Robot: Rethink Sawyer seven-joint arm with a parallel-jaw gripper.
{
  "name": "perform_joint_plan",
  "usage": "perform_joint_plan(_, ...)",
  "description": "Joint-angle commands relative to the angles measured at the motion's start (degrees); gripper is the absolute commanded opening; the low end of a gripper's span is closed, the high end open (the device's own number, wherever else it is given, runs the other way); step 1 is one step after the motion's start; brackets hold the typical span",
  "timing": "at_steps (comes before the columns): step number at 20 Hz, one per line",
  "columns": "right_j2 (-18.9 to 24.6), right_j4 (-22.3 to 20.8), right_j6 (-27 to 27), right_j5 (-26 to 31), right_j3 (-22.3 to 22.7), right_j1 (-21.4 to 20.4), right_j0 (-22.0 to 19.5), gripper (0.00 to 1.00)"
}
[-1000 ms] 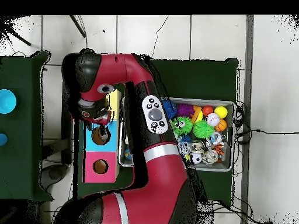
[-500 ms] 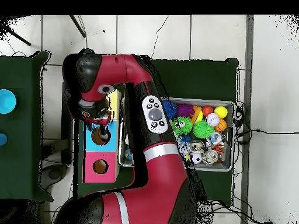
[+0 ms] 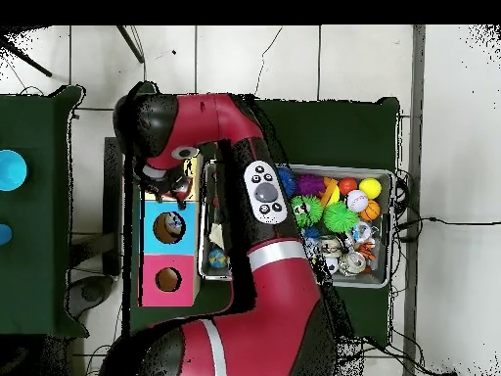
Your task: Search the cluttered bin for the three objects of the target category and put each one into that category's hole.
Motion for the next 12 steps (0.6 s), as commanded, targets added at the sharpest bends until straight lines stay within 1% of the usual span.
perform_joint_plan(1, 3.6, -10.3, -17.7, -38.4, 10.9, -7.5, -5.0, 1.0)
perform_joint_plan(3, 4.5, -10.8, -18.2, -40.3, 11.6, -7.9, -5.5, 1.0)
perform_joint_plan(6, 5.3, -10.8, -18.8, -41.1, 11.8, -7.6, -5.9, 1.0)
perform_joint_plan(7, 5.3, -10.6, -18.8, -40.5, 11.5, -7.4, -5.9, 1.0)
perform_joint_plan(12, 4.7, -10.3, -16.6, -42.6, 13.7, -7.5, -5.7, 1.0)
